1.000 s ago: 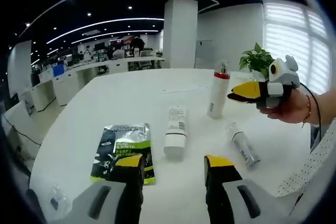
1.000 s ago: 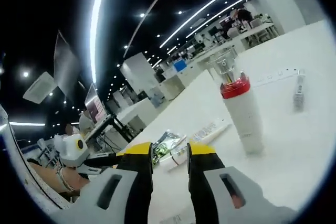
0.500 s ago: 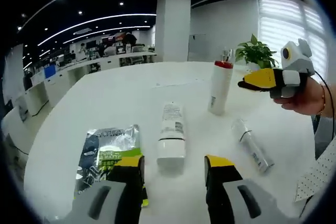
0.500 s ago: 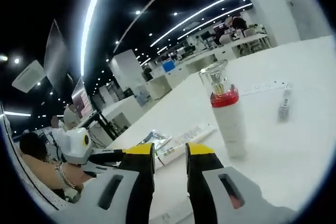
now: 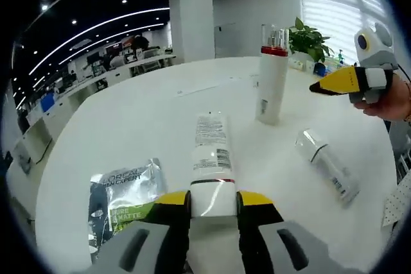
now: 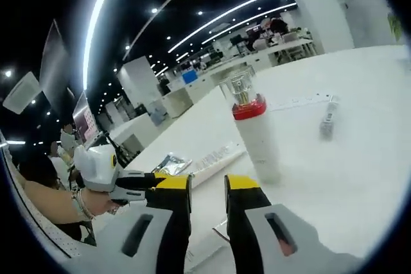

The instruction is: Arrange the skincare products in the storage area until every visible bottle or jar stands upright without overlapping.

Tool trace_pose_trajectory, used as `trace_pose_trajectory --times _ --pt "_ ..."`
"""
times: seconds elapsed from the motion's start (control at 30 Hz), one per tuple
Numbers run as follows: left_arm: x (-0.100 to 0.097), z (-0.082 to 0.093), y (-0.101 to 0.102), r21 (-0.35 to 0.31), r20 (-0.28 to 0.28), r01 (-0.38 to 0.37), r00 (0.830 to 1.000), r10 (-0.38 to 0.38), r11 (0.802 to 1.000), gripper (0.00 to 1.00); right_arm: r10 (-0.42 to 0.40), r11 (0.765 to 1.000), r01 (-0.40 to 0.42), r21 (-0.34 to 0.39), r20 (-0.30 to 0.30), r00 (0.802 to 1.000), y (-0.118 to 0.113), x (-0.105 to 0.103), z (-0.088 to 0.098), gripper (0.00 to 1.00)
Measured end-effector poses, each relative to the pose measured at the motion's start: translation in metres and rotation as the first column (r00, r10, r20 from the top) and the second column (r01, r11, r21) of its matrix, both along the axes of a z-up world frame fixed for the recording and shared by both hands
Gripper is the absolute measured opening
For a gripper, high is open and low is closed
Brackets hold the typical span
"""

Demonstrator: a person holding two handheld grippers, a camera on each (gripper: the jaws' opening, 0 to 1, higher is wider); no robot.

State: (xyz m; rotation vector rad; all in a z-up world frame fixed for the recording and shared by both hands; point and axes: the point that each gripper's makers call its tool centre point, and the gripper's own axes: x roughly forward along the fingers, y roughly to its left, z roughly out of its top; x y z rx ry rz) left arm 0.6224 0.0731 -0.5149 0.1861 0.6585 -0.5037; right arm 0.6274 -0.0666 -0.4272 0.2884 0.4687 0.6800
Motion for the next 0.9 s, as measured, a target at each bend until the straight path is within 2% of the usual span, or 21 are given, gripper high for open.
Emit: trace_pose_trajectory --times 0.13,0.37,0.5,0.7,0.9 --pt "-0.009 0.0 0.0 -0.037 -0.036 0.035 0.999 -0.036 0.999 0.27 0.023 0.999 -0.023 -0.031 -0.001 1.0 0.007 0.001 -0.005 0.2" --pt "-0.041 -0.003 0.002 -0.016 -0.032 0.117 0.993 -0.117 0.993 0.27 0.039 0.998 -0.04 -0.041 -0.02 0.999 0.017 0.006 -0.014 0.2" --pt "-0.063 -0.004 -0.002 -0.022 -0.027 0.162 0.986 -0.163 0.987 0.26 0.028 0.998 -0.031 -0.056 -0.065 0.997 0.013 0.012 -0.029 0.19" --pt "-0.082 -0.005 -0.003 -0.037 -0.024 0.212 0.977 -0.213 0.976 0.26 -0.01 0.998 0.003 -0.059 -0.119 0.993 0.004 0.023 -0.046 0.19" --pt "-0.088 -0.005 0.0 -0.04 -0.018 0.248 0.968 -0.249 0.968 0.26 0.036 0.997 -0.048 -0.062 -0.178 0.983 0.006 0.028 -0.062 0.04"
